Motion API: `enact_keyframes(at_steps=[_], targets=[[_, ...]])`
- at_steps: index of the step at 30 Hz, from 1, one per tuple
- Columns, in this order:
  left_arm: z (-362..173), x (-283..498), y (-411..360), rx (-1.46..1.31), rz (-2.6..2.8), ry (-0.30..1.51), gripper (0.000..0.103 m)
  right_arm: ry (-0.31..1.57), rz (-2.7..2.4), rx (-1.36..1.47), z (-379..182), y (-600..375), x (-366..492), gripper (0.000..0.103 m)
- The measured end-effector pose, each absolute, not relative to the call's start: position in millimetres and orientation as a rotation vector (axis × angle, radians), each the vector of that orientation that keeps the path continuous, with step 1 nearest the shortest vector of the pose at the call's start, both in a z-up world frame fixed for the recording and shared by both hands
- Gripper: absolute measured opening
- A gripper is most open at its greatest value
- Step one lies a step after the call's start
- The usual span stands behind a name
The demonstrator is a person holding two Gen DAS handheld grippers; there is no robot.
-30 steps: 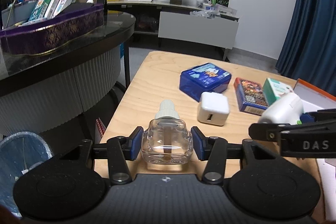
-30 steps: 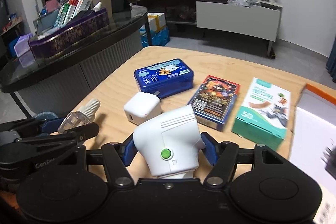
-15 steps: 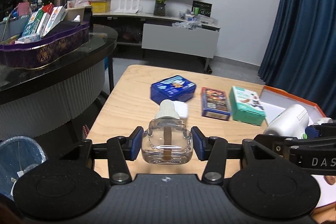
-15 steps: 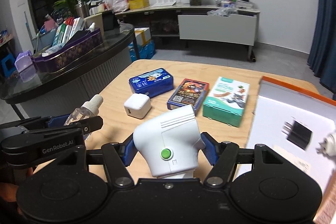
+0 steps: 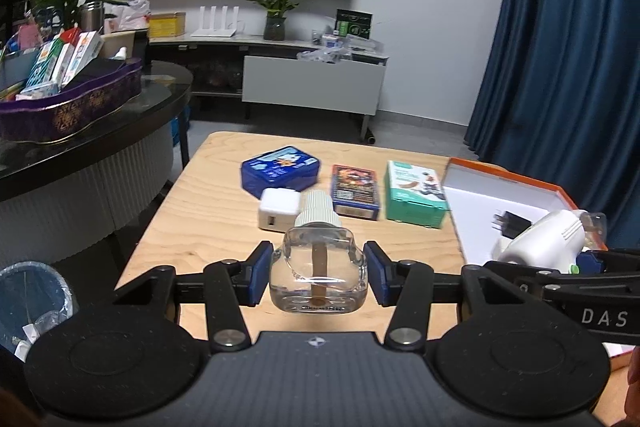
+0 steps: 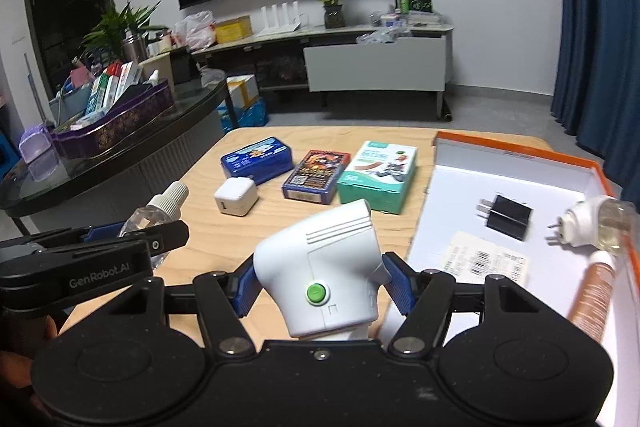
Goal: Organize rigid objects
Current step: 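Carry the glass bottle and white plug-in diffuser with both grippers over the box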
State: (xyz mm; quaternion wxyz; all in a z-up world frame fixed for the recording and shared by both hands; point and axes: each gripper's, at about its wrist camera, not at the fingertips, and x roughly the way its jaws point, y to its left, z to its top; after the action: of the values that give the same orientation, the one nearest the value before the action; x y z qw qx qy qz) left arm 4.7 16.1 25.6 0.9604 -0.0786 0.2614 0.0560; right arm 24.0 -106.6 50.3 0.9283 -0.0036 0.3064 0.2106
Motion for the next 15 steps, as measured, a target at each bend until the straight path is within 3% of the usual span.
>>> enact_keyframes(at_steps=[15], targets=[[37.8,-12.0,-35.0,-0.127,0.004,0.490,0.050,0.551,0.319,0.068,57.7,-168.9,-11.9,0.076]])
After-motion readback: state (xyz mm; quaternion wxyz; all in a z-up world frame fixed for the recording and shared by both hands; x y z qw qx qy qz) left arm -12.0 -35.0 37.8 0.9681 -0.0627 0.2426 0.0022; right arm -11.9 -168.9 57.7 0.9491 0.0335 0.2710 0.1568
